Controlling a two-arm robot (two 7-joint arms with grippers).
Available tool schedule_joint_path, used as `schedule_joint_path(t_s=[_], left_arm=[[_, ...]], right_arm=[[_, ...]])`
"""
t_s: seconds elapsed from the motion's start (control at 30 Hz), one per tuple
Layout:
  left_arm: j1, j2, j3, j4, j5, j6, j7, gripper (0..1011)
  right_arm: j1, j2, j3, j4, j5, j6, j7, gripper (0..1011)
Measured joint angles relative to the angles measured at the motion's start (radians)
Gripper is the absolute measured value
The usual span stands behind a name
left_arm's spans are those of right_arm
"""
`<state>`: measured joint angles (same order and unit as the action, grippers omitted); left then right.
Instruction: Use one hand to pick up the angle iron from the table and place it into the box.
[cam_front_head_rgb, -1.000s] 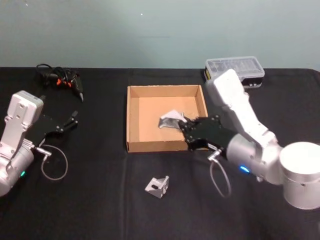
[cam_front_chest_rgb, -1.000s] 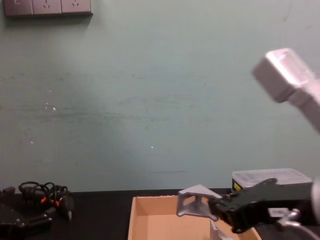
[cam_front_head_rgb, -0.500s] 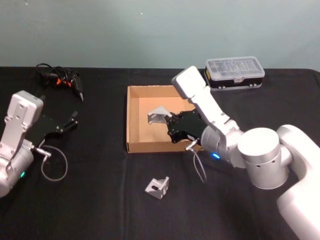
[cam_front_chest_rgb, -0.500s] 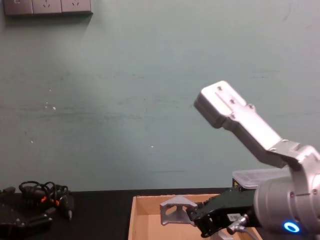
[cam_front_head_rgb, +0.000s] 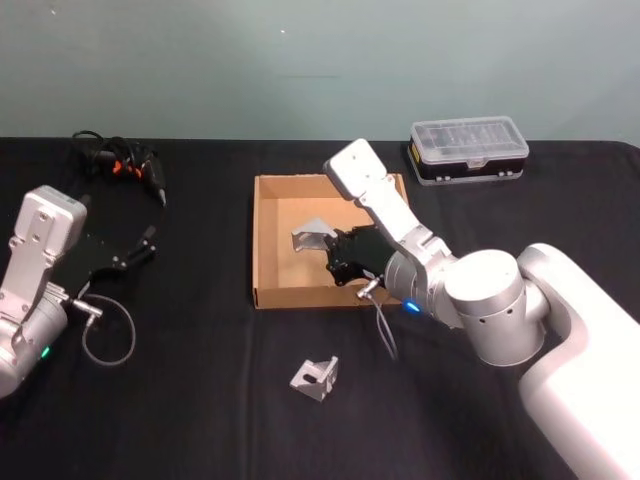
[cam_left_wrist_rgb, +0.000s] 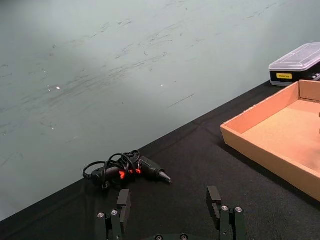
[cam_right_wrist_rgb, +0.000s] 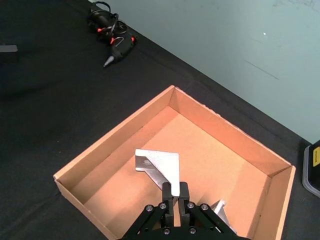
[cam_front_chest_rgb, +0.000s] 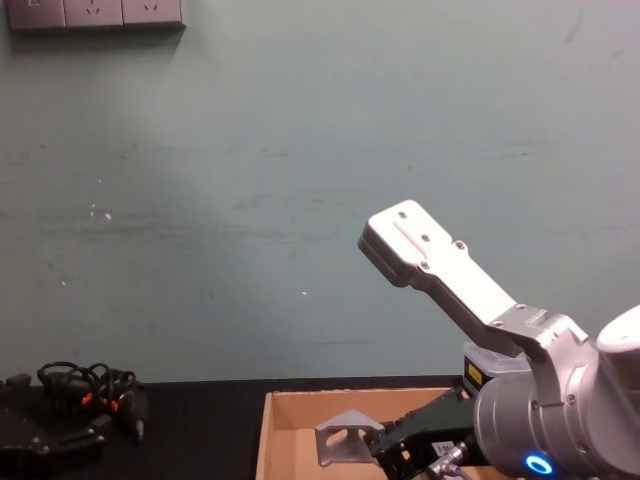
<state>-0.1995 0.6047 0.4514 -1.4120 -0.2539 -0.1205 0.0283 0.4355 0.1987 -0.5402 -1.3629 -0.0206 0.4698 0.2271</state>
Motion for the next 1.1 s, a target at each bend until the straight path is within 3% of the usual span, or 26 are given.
schedule_joint_path(t_s=[0.6, 0.9, 1.1], left_arm=[[0.000, 0.000, 0.000, 0.000, 0.000, 0.000, 0.000, 1000], [0.000, 0.000, 0.000, 0.000, 0.000, 0.000, 0.000, 1000], [0.000, 0.000, 0.000, 0.000, 0.000, 0.000, 0.000, 1000]], right_arm=[[-0.007, -0.025, 0.025, 0.030, -0.027, 0.003, 0.032, 93], [-0.019, -0.033, 0.048, 0.026, -0.035, -0.008, 0.039, 370], [-0.042, -0.037, 0.087, -0.012, -0.022, -0.024, 0.044, 572]])
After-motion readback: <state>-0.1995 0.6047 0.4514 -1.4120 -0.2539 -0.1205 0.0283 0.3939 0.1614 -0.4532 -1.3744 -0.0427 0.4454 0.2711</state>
